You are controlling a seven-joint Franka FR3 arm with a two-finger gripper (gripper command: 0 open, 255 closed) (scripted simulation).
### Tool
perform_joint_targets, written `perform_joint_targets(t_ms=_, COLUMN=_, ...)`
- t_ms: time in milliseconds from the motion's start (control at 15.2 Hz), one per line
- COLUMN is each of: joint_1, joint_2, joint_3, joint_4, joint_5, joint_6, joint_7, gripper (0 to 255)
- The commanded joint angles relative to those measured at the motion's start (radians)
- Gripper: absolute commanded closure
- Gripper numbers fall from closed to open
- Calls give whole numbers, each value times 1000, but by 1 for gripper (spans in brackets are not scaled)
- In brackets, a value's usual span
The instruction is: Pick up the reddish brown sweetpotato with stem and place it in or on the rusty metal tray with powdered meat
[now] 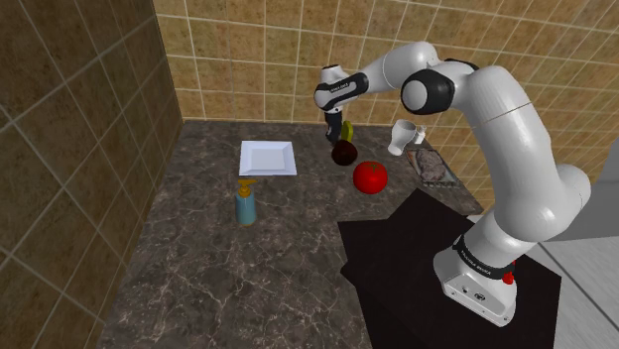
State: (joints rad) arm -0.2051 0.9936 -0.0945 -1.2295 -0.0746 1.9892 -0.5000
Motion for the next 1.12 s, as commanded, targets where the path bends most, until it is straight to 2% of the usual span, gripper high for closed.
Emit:
perform_joint_targets(t_ms=0, joint_1=0, joint_2=-14, joint_3=0, joint_4=-4, joint_5=0, joint_6=-9, joint_7=-2, gripper=255)
perform_joint_targets(t_ms=1056, joint_1=5, joint_2=-147, joint_3=-5, joint_4=-16, joint_5=-3, joint_6=-129, joint_7=-16, gripper=255)
